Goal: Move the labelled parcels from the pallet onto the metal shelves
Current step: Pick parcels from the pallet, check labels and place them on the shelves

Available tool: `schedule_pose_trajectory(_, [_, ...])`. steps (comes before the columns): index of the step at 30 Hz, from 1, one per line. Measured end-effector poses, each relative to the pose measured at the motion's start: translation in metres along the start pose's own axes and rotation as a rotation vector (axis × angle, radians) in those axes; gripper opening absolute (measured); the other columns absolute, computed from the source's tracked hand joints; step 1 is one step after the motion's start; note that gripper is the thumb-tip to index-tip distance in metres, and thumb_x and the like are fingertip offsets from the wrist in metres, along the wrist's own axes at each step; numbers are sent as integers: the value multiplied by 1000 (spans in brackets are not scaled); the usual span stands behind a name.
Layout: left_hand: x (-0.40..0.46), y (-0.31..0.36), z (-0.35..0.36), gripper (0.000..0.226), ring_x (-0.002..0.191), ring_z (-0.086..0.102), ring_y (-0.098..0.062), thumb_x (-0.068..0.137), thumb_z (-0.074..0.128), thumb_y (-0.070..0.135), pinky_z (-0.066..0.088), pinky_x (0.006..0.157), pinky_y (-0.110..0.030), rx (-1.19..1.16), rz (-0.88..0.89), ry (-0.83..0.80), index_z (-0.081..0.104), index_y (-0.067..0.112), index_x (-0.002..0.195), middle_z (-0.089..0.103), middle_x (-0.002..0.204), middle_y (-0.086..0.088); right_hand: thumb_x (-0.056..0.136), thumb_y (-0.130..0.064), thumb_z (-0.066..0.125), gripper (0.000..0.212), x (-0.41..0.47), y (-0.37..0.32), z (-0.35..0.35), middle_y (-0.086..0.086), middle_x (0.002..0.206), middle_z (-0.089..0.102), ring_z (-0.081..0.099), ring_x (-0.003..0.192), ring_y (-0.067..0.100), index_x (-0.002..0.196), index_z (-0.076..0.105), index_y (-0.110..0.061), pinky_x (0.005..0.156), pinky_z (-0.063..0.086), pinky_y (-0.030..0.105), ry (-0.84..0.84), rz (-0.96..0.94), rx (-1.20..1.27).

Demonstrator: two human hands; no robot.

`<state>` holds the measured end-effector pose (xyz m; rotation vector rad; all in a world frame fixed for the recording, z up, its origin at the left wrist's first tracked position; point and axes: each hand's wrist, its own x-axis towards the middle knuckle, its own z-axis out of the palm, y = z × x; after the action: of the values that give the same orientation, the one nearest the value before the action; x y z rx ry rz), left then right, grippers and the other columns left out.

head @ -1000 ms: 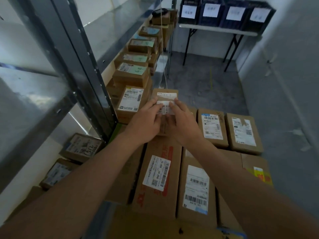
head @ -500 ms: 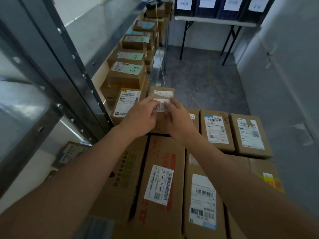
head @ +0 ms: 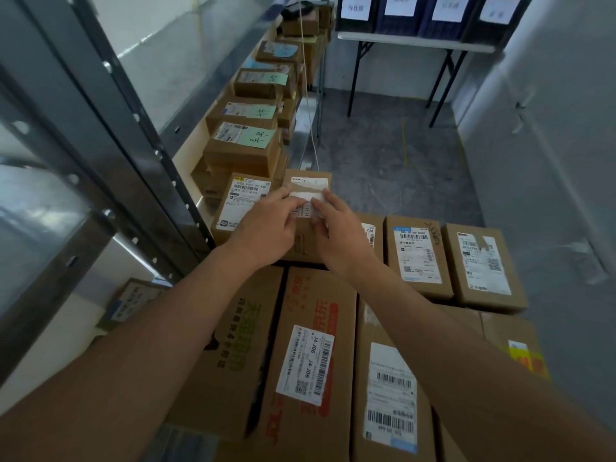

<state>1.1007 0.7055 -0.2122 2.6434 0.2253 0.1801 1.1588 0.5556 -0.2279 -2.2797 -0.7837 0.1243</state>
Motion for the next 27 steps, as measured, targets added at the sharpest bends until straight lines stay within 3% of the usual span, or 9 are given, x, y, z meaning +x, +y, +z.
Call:
schedule_pose_trajectory(17, [-7, 7, -1, 44, 142, 43, -27, 105, 48, 20, 42, 114, -46, 27, 9, -11, 52, 16, 148, 41, 158, -4, 105, -19, 46, 47, -12, -3, -8, 8, 165, 26, 27, 151, 23, 152, 43, -15, 118, 32, 40, -23, 13, -44])
schedule_pose_trajectory(27, [-40, 14, -11, 50, 149, 33, -21, 105, 49, 27, 28, 119, -37, 16, -10, 44, 43, 16, 154, 38, 162, -3, 107, -29, 40, 47, -39, -32, -20, 8, 164, 28, 40, 143, 27, 152, 40, -16, 105, 44, 44, -20, 3, -218])
